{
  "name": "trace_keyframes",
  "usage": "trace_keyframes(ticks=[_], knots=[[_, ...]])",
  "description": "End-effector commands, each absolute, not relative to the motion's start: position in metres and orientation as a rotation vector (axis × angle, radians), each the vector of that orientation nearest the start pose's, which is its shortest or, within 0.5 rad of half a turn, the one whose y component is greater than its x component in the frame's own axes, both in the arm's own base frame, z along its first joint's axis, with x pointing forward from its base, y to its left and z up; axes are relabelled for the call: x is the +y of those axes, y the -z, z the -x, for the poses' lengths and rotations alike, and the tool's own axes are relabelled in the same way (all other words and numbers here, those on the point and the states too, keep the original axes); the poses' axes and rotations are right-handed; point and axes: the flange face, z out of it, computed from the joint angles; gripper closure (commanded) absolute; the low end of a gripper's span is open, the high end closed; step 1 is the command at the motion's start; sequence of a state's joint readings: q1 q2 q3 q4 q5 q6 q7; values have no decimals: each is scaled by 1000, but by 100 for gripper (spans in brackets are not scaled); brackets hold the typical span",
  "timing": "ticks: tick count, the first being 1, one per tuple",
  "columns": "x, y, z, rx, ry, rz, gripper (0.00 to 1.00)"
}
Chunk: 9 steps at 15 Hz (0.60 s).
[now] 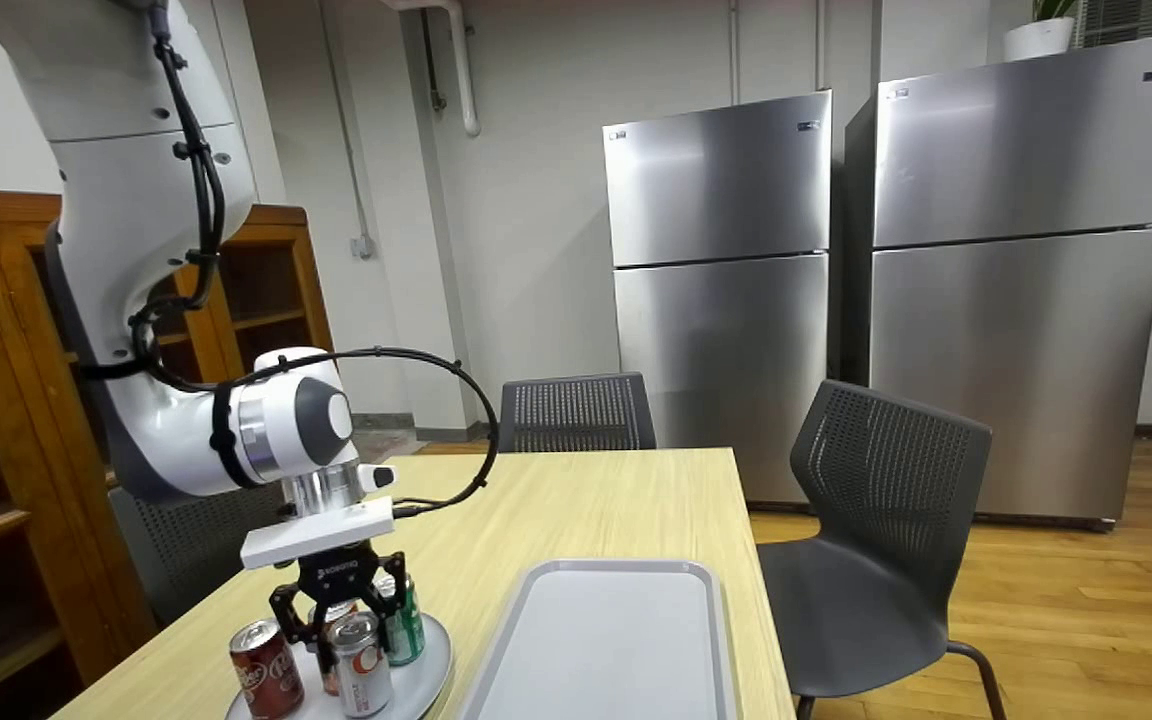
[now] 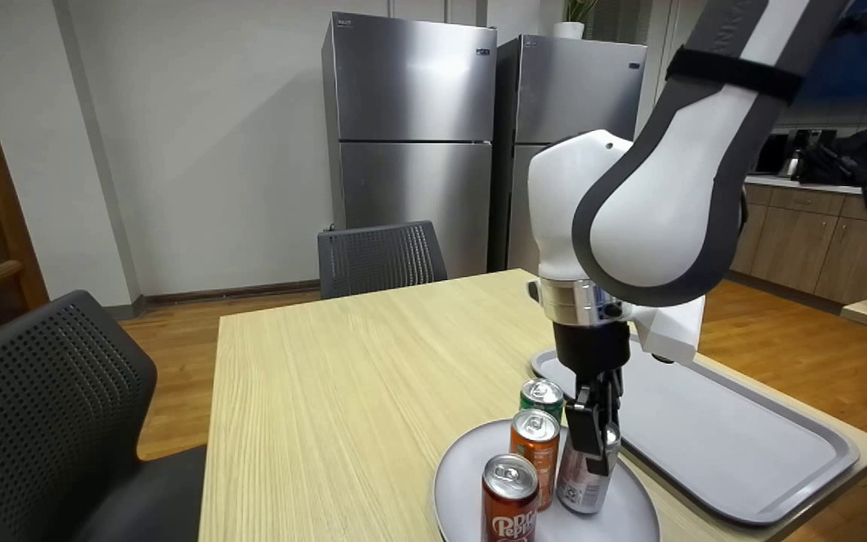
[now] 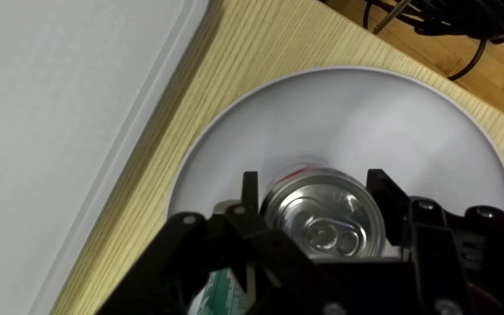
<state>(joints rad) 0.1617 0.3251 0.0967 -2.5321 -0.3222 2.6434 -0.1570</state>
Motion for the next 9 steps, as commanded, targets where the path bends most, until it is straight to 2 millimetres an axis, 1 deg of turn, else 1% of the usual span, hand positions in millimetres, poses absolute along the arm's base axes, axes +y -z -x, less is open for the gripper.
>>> trace_keyframes(ticks=[1,3,9], knots=[[121,-161,-415,-1049,-261,3023,62],[118,-168,-416,-1004,-248,3031,62],[96,-188,-418,-881,-241,3082,62]])
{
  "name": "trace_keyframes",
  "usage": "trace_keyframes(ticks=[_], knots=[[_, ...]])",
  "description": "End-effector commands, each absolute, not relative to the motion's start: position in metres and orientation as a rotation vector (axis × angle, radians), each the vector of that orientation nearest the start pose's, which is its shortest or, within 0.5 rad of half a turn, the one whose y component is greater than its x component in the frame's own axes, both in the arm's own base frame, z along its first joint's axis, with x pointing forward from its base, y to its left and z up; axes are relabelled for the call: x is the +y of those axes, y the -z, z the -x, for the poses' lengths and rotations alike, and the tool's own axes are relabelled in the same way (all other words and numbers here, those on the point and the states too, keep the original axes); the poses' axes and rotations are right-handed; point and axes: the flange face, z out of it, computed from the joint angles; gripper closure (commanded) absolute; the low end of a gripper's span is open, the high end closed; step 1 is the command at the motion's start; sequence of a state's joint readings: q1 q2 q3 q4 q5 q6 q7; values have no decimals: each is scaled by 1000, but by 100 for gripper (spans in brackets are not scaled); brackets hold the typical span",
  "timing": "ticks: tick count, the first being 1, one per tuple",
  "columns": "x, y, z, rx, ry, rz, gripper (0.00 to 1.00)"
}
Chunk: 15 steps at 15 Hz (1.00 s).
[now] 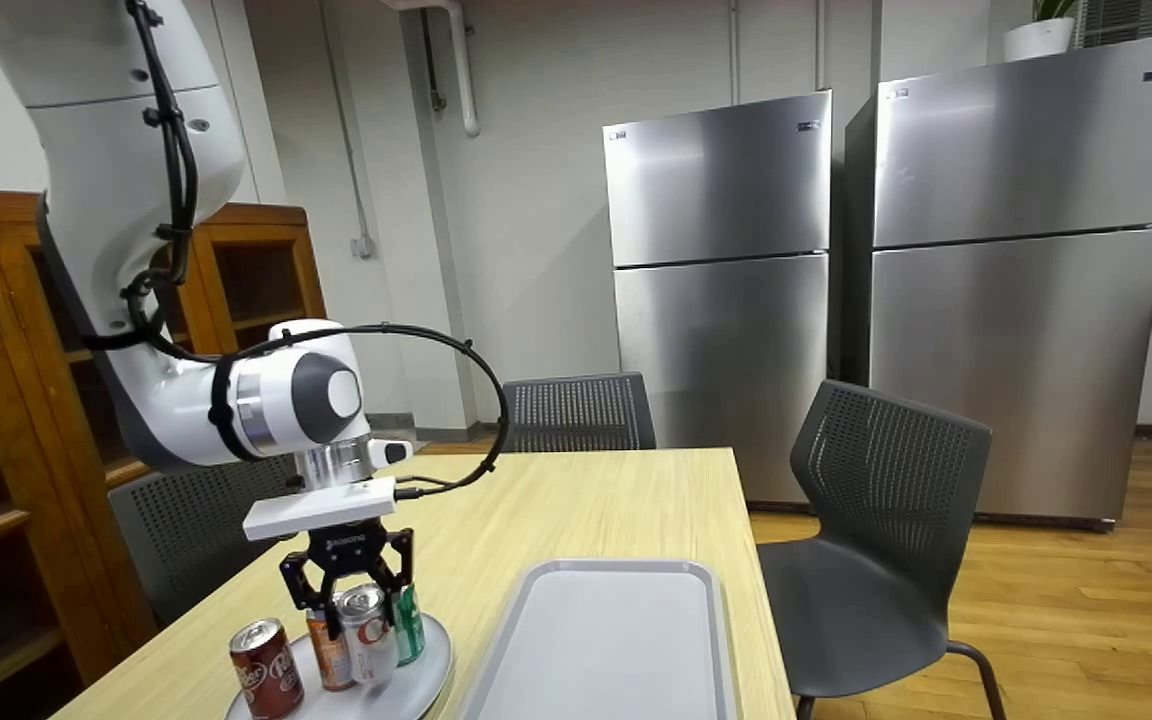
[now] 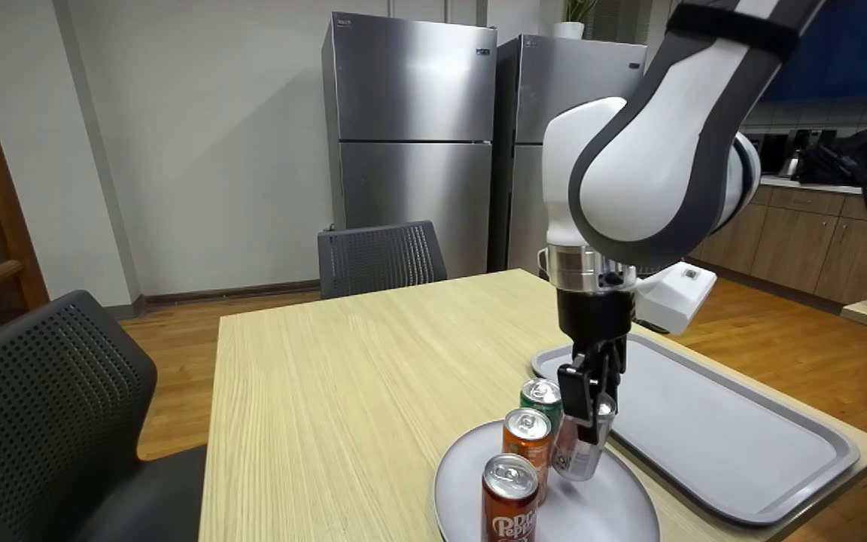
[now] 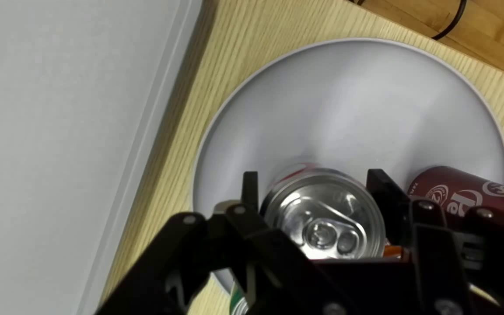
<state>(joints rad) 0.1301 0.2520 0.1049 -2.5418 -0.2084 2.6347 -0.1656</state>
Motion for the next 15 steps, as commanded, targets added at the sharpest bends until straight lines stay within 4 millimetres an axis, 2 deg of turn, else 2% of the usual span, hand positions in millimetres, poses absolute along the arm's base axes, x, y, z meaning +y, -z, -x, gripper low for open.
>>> trace_keyframes(ticks=[1,7,15], knots=[[91,-190,-418,-860,-245,3094,62],[56,-193,-418,-718,-286,3136,62],[-22,-185,-415,-379,-363,3195,62]])
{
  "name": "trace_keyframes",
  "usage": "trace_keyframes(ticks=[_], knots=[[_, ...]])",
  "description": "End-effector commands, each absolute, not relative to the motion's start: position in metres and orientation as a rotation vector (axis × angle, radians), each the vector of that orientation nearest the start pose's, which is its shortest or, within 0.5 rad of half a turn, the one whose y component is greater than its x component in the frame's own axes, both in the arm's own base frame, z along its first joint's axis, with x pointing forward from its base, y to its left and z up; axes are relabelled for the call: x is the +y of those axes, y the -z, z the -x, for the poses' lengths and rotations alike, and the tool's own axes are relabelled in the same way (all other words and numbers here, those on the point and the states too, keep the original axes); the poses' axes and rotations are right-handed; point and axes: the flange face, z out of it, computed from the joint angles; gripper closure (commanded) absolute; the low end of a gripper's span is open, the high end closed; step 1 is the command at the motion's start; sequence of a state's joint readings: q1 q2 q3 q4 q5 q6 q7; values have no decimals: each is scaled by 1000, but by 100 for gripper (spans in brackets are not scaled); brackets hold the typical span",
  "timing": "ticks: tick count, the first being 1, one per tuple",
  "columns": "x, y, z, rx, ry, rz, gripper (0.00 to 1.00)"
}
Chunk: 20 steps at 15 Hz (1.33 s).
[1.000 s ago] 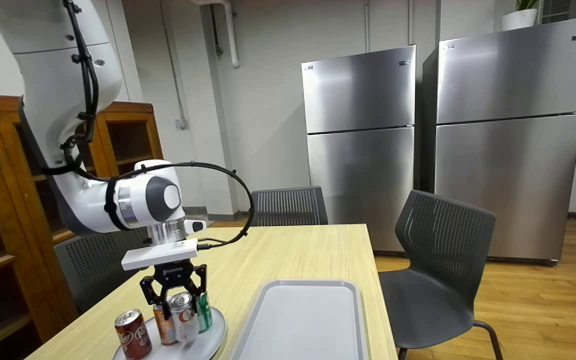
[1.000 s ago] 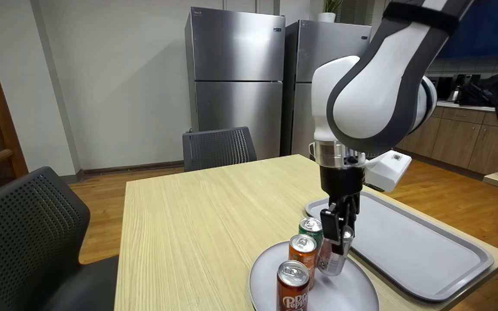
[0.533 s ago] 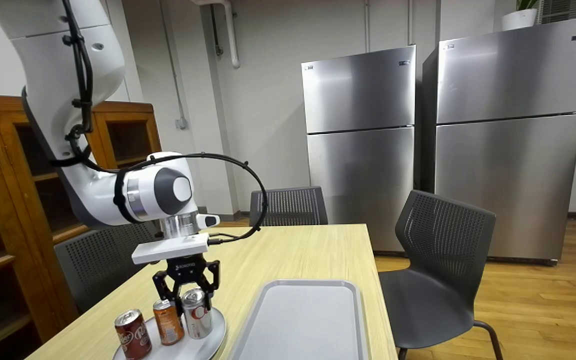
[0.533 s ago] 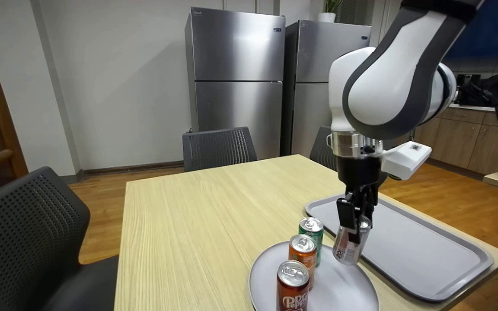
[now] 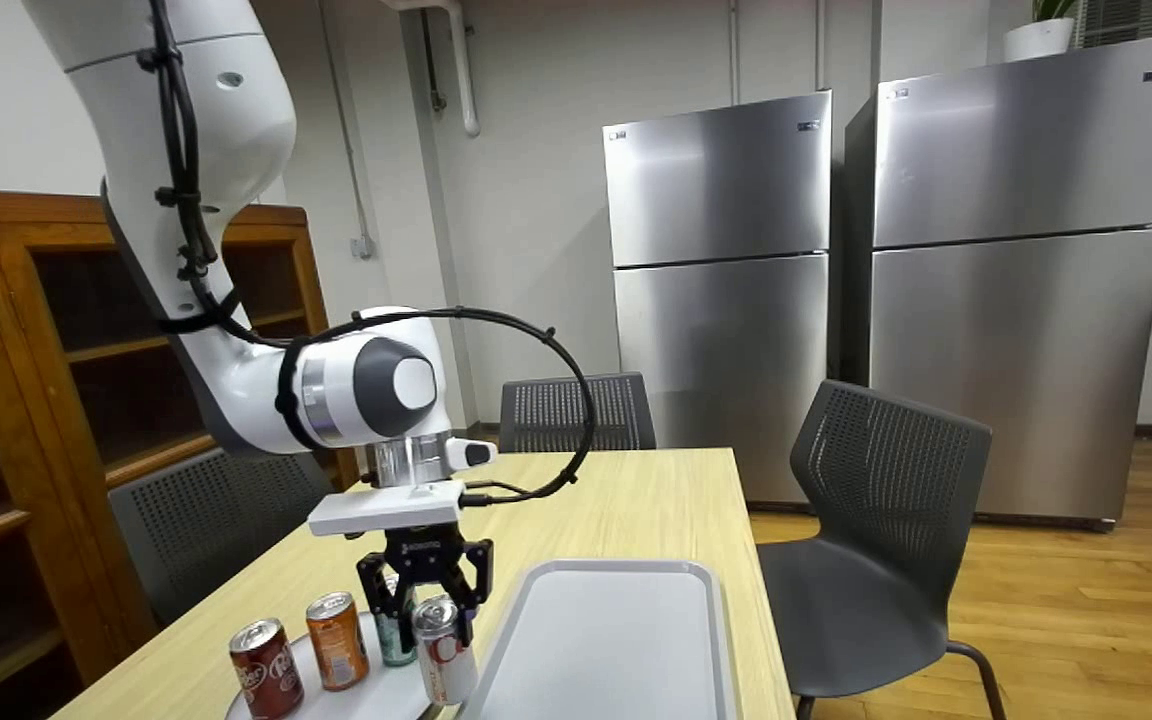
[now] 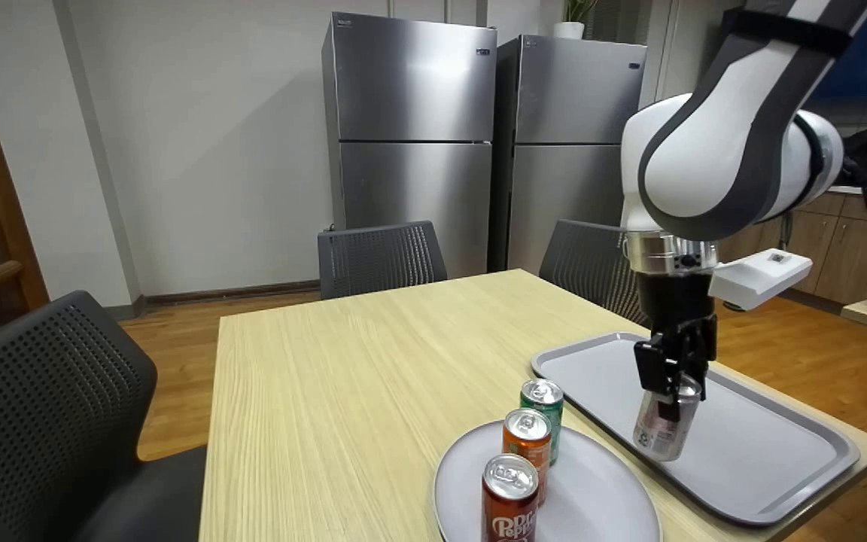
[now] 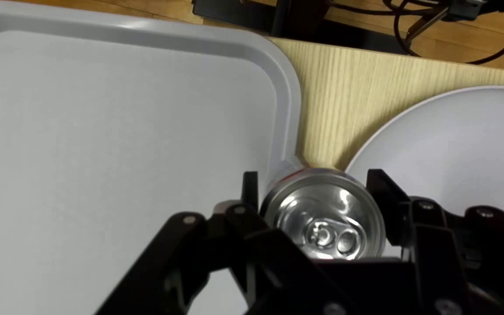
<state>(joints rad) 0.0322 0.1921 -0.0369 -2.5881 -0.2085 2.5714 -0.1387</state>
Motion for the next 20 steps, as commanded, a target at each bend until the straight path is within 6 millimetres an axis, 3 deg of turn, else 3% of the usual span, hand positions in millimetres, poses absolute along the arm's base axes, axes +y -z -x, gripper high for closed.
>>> trace_keyframes(ticks=[1,8,20], knots=[[-31,-186,-415,-345,-377,3201,62],[-82,-177,-419,-112,-421,3220,62],[-142,-160,-427,144,-455,3220,62]])
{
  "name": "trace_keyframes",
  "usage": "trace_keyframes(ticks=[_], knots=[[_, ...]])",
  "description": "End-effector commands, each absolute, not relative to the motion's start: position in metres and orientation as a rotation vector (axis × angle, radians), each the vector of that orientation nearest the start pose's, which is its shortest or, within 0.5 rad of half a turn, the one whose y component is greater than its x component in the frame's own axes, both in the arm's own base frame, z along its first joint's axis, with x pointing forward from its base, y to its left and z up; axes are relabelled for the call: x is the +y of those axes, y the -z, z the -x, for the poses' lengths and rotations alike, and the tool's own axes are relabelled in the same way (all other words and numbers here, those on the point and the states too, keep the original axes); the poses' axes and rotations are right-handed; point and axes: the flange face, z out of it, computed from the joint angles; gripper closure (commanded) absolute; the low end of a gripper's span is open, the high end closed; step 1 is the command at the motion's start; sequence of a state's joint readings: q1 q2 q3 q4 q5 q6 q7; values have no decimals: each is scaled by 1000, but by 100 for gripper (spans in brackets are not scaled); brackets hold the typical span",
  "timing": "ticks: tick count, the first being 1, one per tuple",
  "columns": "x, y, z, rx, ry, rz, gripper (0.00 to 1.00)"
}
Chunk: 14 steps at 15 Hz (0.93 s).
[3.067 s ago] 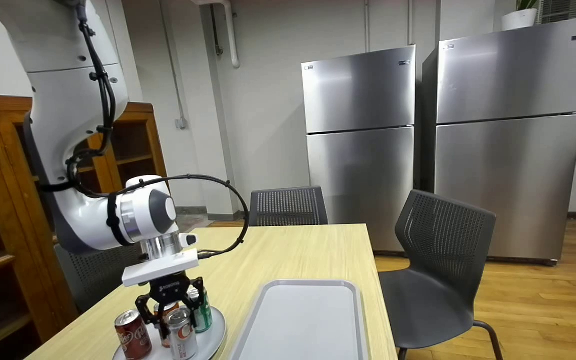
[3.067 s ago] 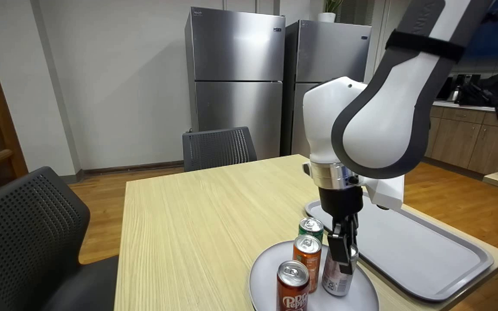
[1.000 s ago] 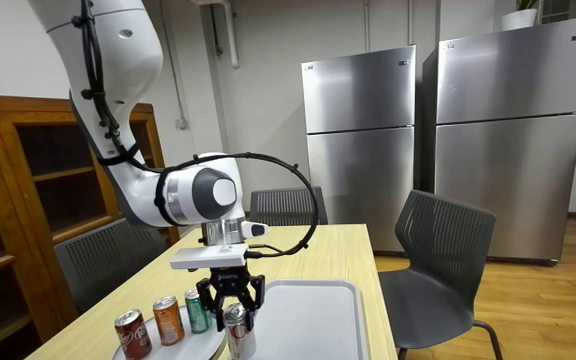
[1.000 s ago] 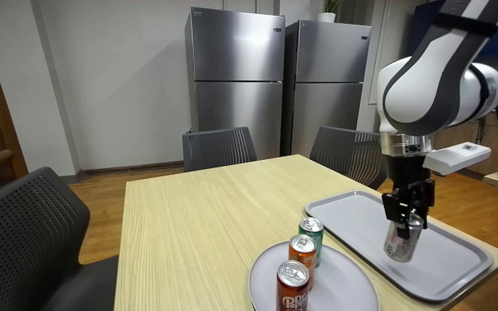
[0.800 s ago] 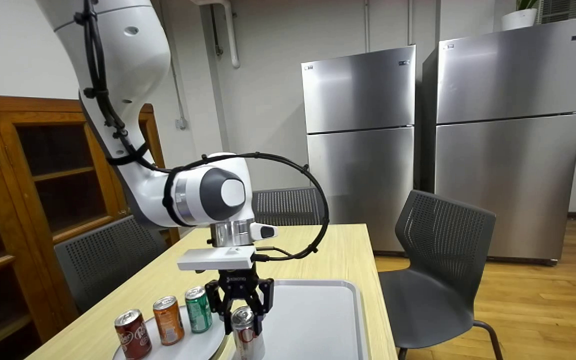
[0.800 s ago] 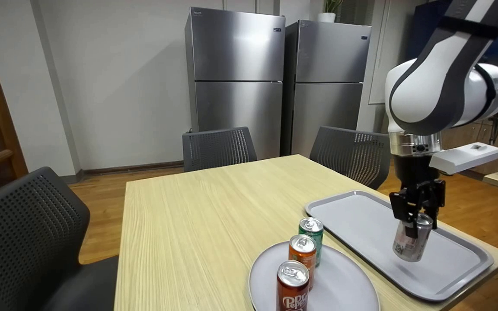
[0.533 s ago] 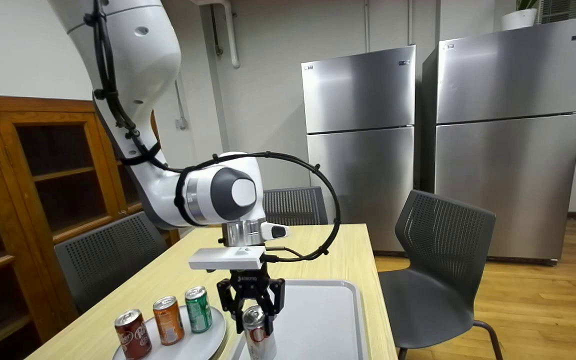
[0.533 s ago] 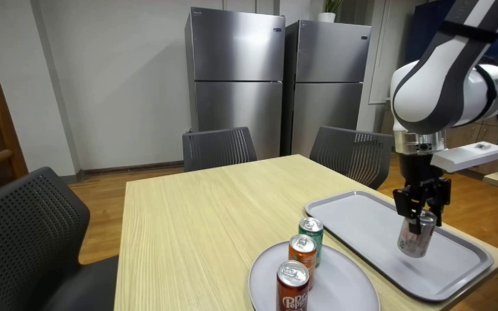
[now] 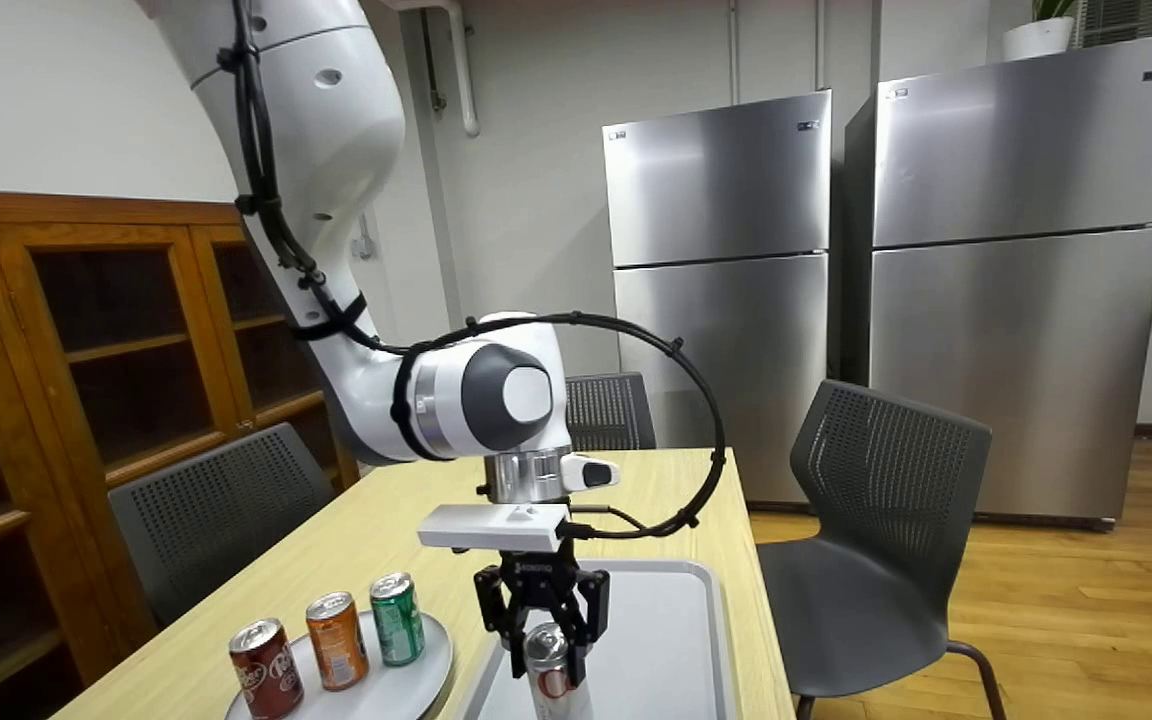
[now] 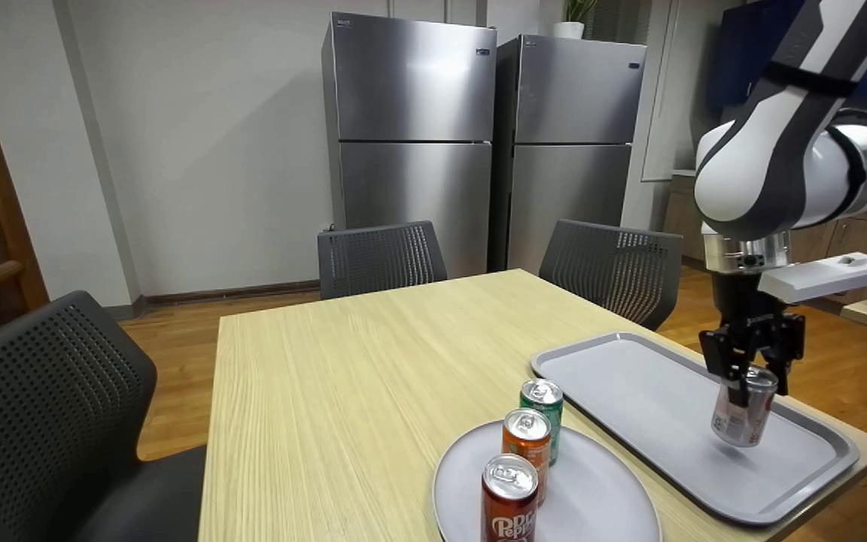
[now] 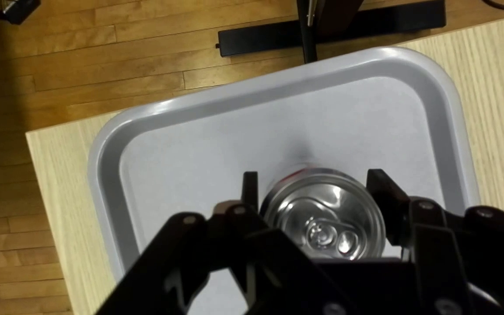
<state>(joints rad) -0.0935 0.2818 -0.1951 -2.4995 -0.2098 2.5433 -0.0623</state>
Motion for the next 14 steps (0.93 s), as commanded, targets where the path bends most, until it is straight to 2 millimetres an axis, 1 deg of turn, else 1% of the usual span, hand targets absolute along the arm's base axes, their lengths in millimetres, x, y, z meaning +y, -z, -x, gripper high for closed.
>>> trace_keyframes(ticks=[1,4,7,8,9,10,12,14], knots=[[-145,-157,-427,154,-462,3215,62],[-152,-151,-425,185,-484,3206,62],[-154,-146,-423,216,-497,3182,62],[-154,-145,-423,228,-510,3176,41],[-153,-146,-422,224,-515,3170,12],[-153,-147,-422,226,-518,3169,11],[-152,-155,-423,226,-501,3176,1],[-151,-165,-425,218,-467,3180,0]])
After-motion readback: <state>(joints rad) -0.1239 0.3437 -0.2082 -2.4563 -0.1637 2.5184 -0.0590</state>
